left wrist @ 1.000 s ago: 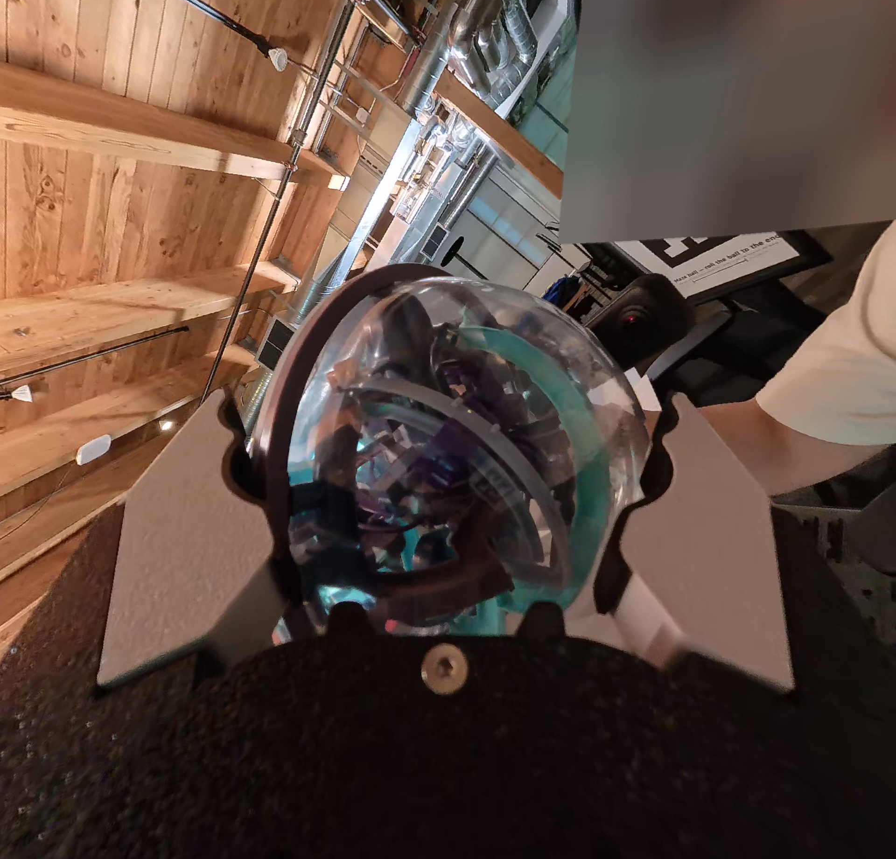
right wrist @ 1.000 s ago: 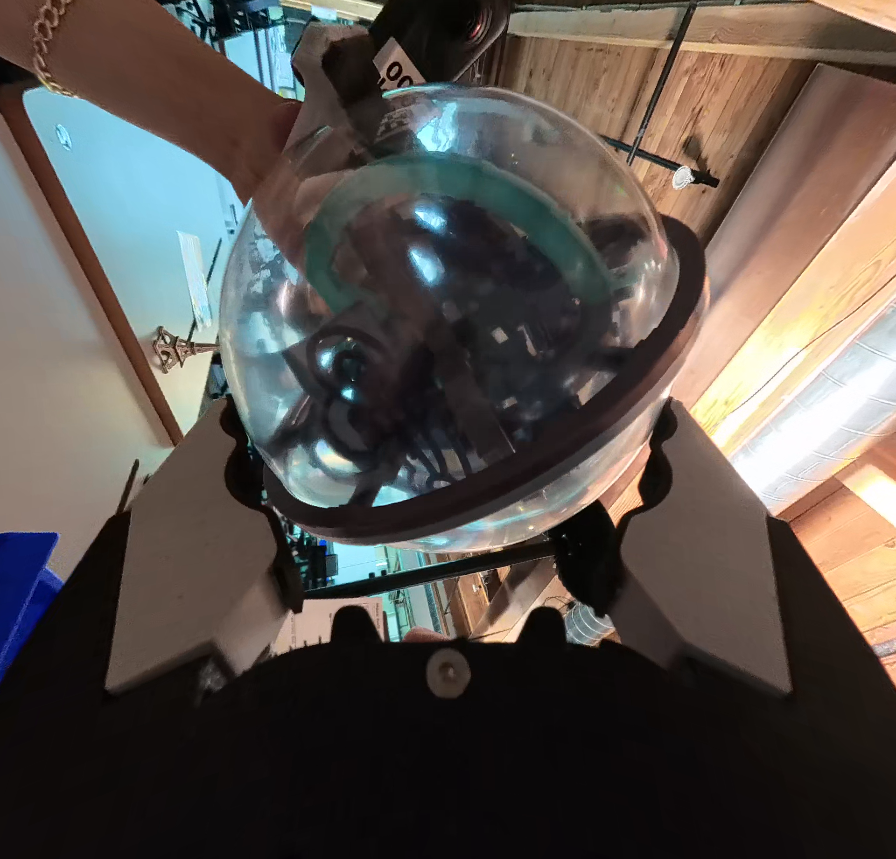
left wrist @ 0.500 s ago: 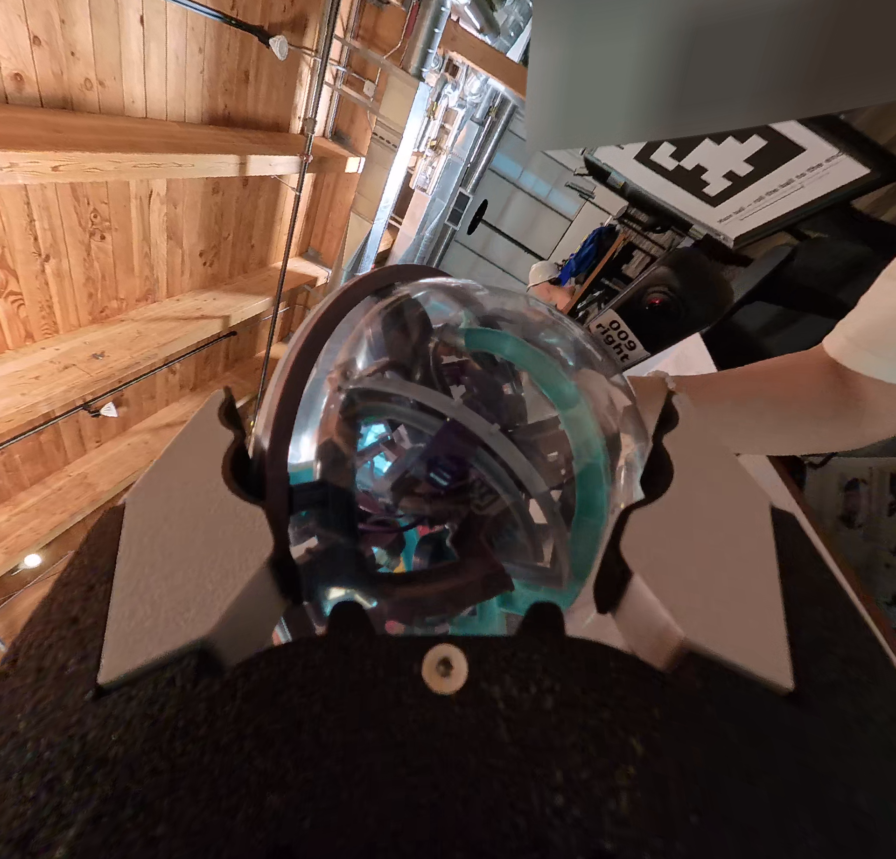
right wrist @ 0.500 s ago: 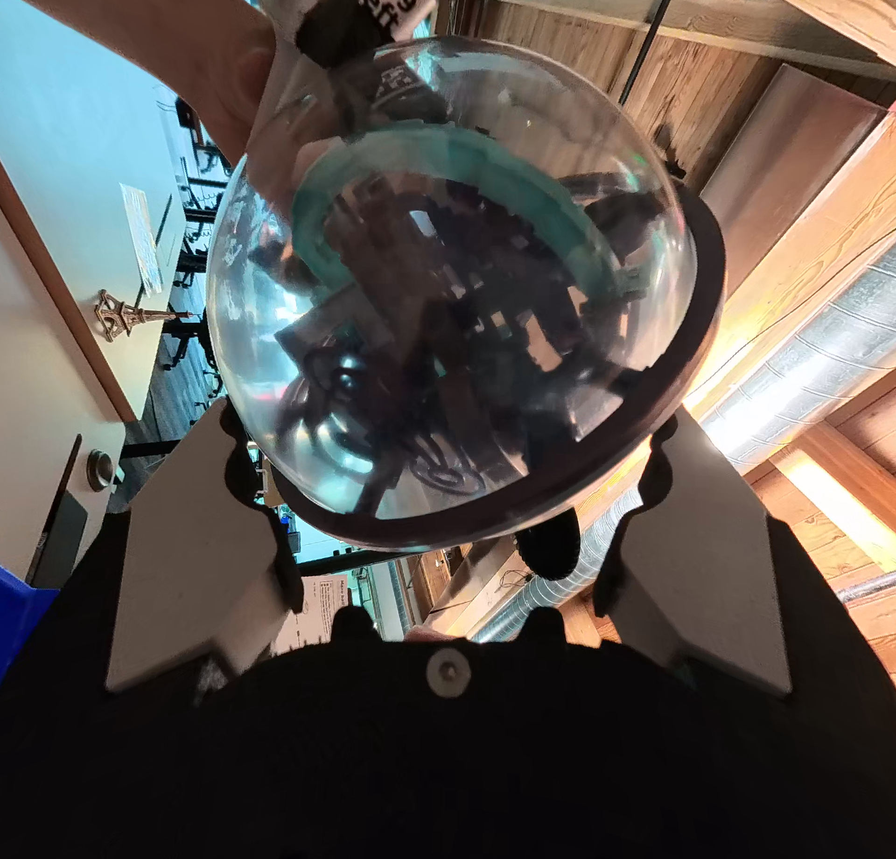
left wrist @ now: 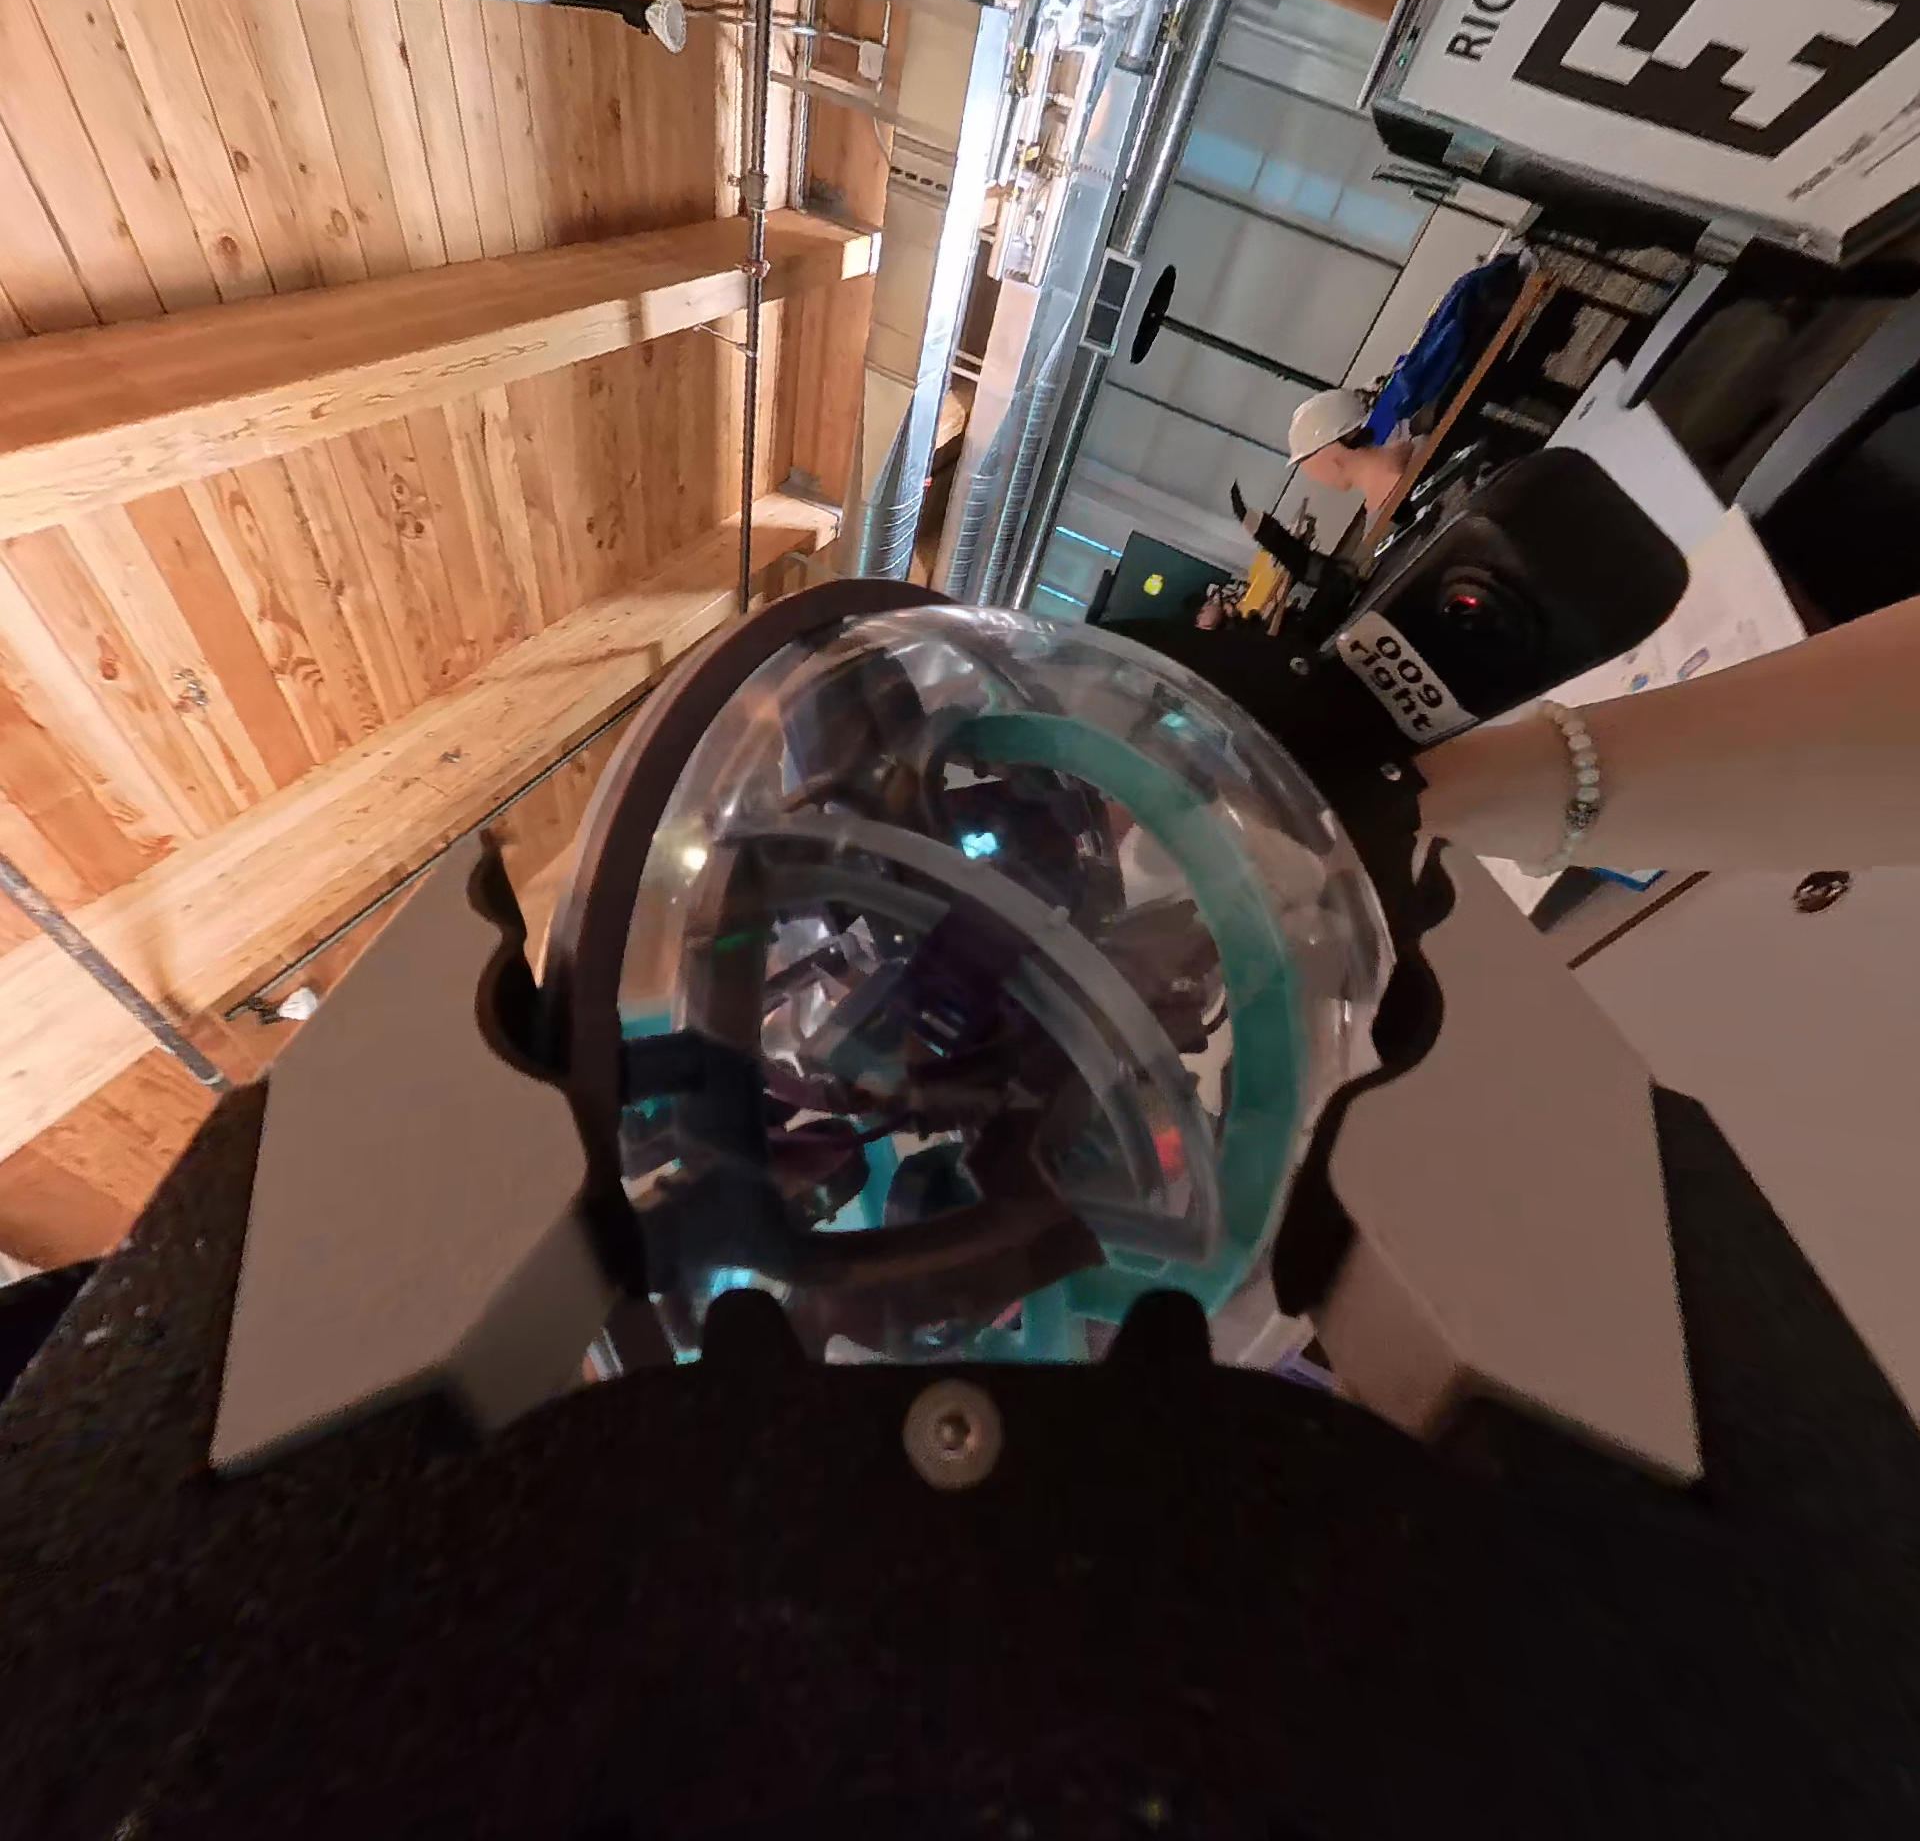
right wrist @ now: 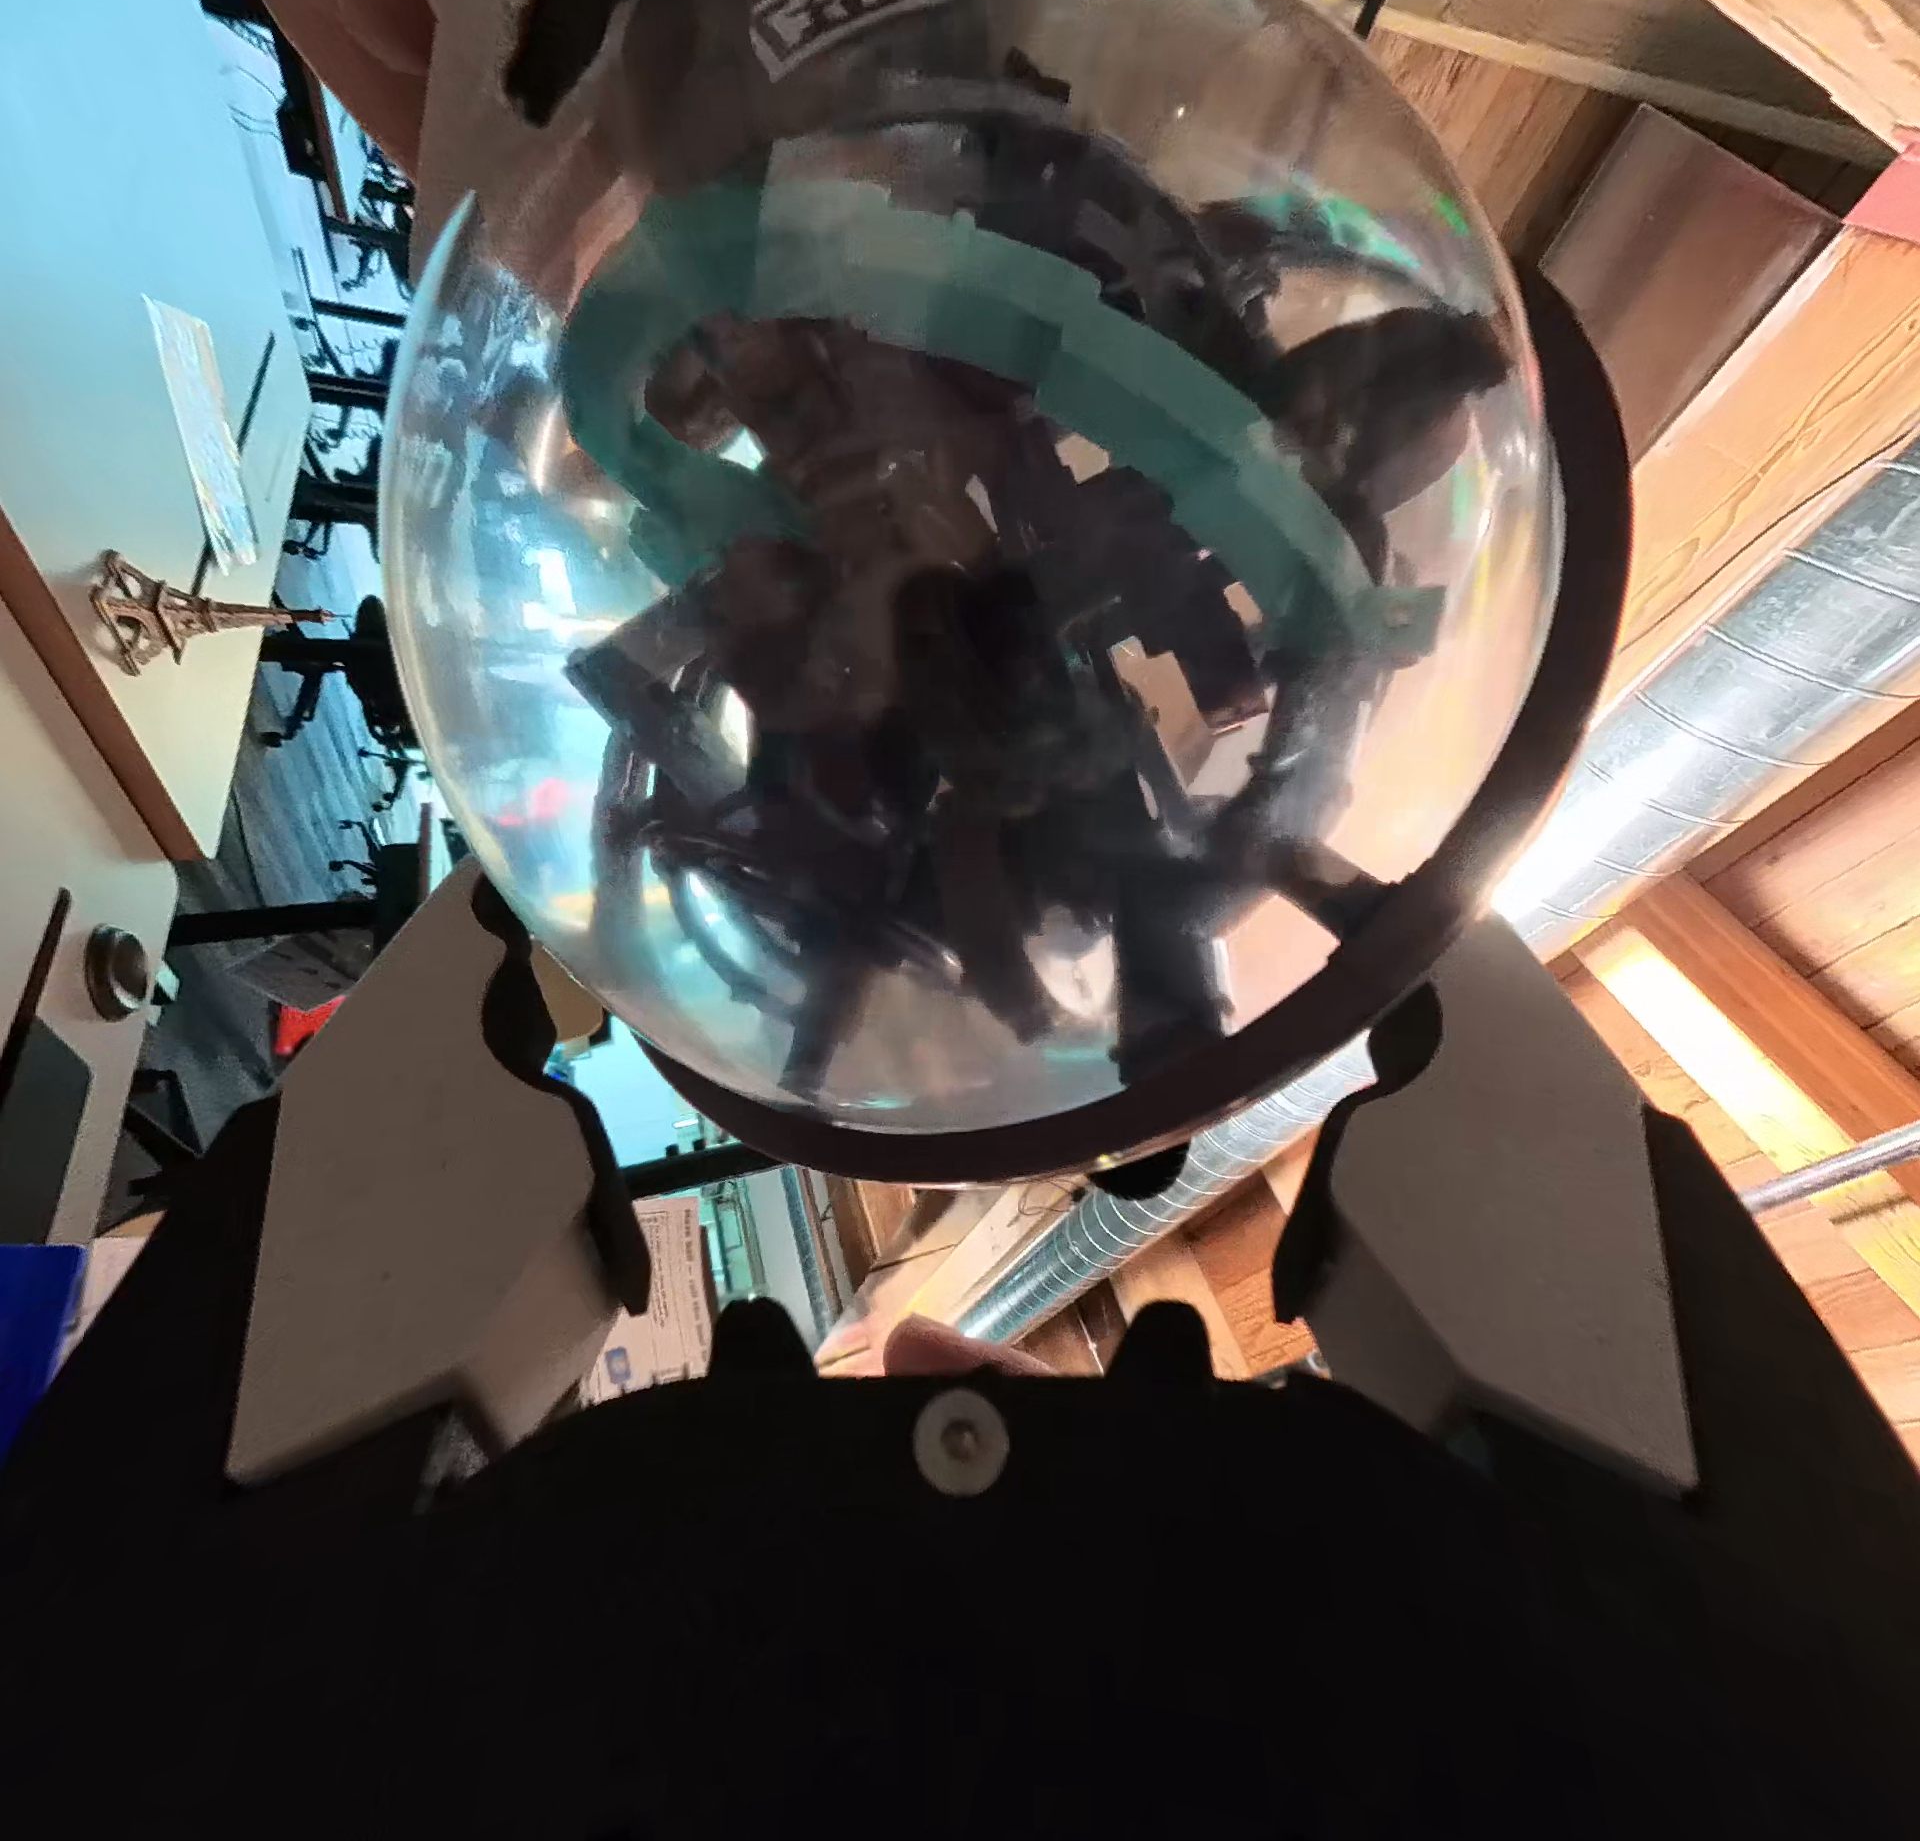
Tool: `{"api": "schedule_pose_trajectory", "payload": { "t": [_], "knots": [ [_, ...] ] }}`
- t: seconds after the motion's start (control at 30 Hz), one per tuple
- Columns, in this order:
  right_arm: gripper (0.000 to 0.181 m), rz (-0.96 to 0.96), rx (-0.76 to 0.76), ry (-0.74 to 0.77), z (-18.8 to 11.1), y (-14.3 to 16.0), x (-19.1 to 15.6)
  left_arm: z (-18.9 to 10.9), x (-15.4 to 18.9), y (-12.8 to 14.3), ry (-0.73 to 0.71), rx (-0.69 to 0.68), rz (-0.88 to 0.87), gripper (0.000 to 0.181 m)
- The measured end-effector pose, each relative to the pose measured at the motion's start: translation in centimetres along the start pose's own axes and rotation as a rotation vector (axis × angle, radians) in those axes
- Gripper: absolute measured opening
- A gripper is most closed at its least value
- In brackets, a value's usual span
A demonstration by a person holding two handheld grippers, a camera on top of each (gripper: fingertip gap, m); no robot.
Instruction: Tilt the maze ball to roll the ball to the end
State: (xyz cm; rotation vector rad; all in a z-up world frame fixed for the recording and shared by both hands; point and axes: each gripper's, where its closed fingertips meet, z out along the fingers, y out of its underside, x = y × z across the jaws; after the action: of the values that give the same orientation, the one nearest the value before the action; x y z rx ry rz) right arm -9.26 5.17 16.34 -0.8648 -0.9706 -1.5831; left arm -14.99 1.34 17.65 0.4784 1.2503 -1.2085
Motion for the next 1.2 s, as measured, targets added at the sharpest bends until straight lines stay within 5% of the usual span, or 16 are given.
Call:
{"api": "schedule_pose_trajectory", "payload": {
  "t": [0.53, 0.97, 1.2],
  "knots": [
    [0.158, -0.097, -0.023, 0.050, -0.1, -0.3, 0.4, -0.4, 0.8, -0.7, -0.046, 0.016, 0.136, 0.158],
    [0.158, -0.011, -0.062, -0.050, 0.6, 0.5, -0.9, -0.8, -0.1, 0.7, -0.068, -0.013, 0.002, 0.158],
    [0.158, -0.080, -0.090, 0.005, 0.6, 1.1, -0.7, -0.7, 0.5, 0.9, -0.091, -0.016, 0.113, 0.157]
  ]
}}
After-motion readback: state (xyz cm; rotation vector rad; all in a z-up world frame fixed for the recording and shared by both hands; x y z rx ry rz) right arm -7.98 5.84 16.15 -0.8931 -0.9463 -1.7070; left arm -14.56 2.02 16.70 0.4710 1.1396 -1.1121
